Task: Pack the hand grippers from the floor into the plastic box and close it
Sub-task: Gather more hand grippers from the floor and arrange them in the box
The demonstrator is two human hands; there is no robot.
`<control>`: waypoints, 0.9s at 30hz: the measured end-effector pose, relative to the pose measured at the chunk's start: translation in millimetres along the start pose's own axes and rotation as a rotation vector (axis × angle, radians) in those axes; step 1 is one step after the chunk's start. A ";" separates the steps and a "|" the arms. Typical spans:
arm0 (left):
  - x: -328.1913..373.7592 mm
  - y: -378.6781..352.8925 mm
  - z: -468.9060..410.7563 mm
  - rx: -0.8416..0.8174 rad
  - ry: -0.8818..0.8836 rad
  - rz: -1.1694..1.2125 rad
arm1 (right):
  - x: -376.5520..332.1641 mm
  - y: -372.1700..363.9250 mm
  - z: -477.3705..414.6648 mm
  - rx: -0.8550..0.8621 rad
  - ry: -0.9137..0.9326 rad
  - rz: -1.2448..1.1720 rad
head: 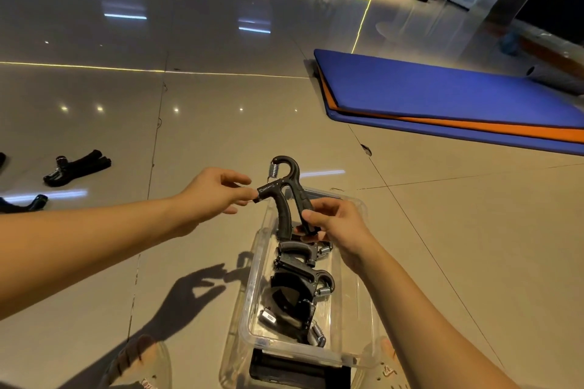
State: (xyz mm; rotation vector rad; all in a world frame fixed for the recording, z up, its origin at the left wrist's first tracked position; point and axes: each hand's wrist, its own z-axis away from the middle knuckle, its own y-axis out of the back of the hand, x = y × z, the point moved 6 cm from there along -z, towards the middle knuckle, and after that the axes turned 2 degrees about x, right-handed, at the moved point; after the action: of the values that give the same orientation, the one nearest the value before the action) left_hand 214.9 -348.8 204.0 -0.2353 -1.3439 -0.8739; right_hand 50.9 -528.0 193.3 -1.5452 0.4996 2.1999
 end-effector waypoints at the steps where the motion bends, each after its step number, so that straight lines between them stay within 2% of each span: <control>1: -1.4 -2.0 0.6 0.005 0.014 0.037 | 2.7 -3.8 1.1 0.016 -0.003 -0.031; 5: 1.7 -8.3 3.7 0.034 -0.019 0.106 | 9.2 -19.0 4.2 0.047 -0.009 -0.143; 11: 17.1 -27.0 13.1 -0.040 -0.140 -0.061 | 6.0 -35.6 4.2 -0.035 -0.049 -0.065; 14: 23.8 -35.0 18.7 -0.084 -0.211 -0.134 | 6.5 -36.4 0.3 -0.034 -0.088 -0.160; 19: 24.3 -33.6 27.5 0.082 -0.334 -0.388 | 6.3 -38.5 -6.3 0.015 -0.095 -0.302; 22: 30.6 -28.9 32.4 0.151 -0.419 -0.480 | 1.8 -42.4 -6.4 0.000 -0.075 -0.289; 25: 35.7 -26.6 33.8 0.165 -0.478 -0.531 | -2.6 -40.7 -4.8 -0.004 -0.060 -0.245; 27: 36.2 -27.7 32.7 0.123 -0.498 -0.523 | -7.3 -28.0 -6.6 0.057 -0.039 -0.243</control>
State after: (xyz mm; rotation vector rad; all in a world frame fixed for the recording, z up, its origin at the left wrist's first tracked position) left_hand 171.2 -362.3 236.4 0.0046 -1.9676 -1.2110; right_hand 72.8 -508.3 196.4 -1.4479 0.3394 2.0096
